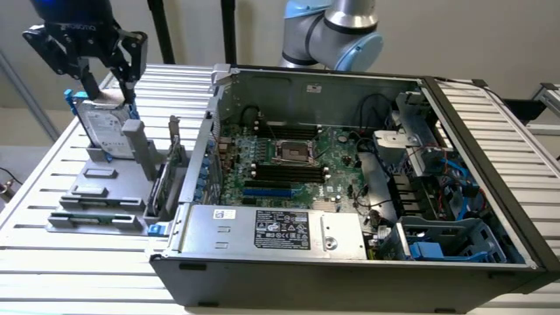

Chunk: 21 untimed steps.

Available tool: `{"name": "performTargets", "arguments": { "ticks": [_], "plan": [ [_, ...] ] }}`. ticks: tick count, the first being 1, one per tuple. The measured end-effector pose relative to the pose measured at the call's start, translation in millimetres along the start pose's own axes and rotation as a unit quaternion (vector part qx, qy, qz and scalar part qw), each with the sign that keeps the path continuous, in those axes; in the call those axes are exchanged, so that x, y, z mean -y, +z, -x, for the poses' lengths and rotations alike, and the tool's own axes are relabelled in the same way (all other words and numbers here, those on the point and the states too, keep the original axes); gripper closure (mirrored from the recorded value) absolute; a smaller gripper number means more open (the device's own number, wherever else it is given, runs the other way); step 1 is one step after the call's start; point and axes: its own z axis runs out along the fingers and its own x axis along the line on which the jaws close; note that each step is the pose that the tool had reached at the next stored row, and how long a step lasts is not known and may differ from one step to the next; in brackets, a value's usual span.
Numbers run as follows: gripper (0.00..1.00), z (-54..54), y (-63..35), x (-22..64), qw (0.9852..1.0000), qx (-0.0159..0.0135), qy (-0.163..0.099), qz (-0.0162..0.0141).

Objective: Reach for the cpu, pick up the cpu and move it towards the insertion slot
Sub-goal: 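Pick up the cpu and move it towards the insertion slot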

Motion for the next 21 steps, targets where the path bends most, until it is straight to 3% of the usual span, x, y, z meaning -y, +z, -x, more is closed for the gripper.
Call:
{"name": "performTargets", "arguments": {
  "ticks": [21],
  "plan": [
    [0.45, 95.1, -23.5, -1.6, 1.0000, -0.0012, 0.000, 0.0043]
  ]
}}
